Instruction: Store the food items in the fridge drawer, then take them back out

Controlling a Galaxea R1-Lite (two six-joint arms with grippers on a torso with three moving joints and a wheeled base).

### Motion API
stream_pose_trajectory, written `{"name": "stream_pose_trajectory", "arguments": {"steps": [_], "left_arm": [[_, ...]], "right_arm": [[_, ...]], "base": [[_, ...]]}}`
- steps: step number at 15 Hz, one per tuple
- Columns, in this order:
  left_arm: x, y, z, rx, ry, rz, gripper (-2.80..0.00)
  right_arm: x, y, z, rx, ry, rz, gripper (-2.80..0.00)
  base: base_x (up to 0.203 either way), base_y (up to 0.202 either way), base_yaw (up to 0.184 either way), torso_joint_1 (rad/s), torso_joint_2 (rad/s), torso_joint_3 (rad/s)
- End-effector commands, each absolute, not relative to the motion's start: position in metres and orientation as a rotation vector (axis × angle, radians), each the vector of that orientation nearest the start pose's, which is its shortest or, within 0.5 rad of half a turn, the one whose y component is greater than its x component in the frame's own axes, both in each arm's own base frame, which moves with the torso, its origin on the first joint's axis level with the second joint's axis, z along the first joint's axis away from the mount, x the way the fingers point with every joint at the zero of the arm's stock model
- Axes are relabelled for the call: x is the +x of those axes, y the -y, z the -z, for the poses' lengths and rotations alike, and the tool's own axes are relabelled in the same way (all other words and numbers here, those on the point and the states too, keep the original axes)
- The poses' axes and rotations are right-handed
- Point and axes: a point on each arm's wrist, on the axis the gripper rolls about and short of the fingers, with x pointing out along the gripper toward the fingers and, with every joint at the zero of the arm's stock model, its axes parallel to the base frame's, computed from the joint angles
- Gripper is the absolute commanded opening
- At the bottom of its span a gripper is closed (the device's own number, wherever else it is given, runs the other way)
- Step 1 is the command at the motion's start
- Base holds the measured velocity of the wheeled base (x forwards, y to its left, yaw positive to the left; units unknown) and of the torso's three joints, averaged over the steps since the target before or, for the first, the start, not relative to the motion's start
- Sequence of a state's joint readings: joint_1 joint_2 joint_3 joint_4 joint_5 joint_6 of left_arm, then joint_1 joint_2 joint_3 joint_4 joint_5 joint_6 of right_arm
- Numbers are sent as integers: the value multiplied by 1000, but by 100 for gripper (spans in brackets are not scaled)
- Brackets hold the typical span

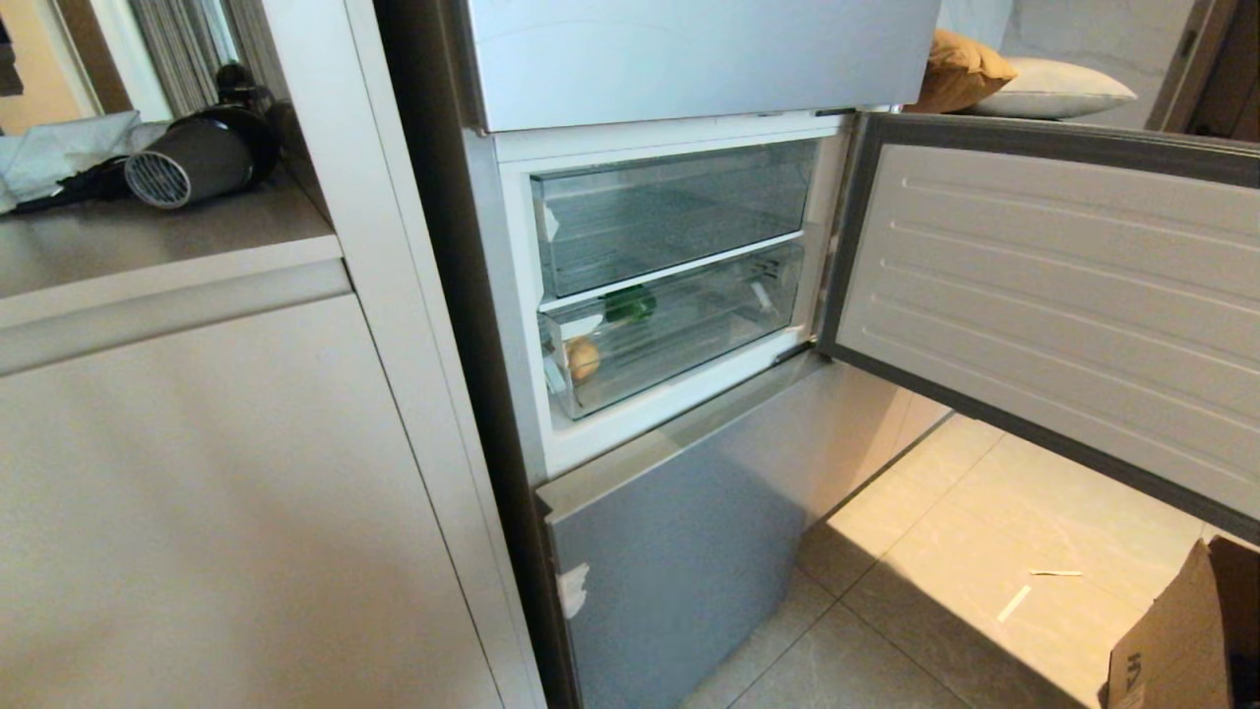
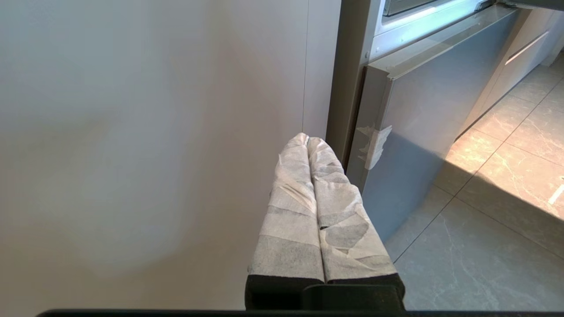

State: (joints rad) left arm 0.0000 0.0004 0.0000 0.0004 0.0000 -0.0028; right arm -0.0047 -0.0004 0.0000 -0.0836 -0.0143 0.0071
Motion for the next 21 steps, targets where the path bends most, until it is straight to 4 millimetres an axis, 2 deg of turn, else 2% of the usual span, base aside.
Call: {"name": "stream_pose_trajectory", "arguments": {"steps": [1,21], "left_arm": [[-23,0,-75,-3,-2,0,-280],[-23,0,-75,-3,0,0,-280]], "right_arm": [[-21,0,-76,12,55,20,-280],[-21,0,-76,22,55,20,-280]], "base": [[0,0,0,0,0,0],[0,0,0,0,0,0]]}}
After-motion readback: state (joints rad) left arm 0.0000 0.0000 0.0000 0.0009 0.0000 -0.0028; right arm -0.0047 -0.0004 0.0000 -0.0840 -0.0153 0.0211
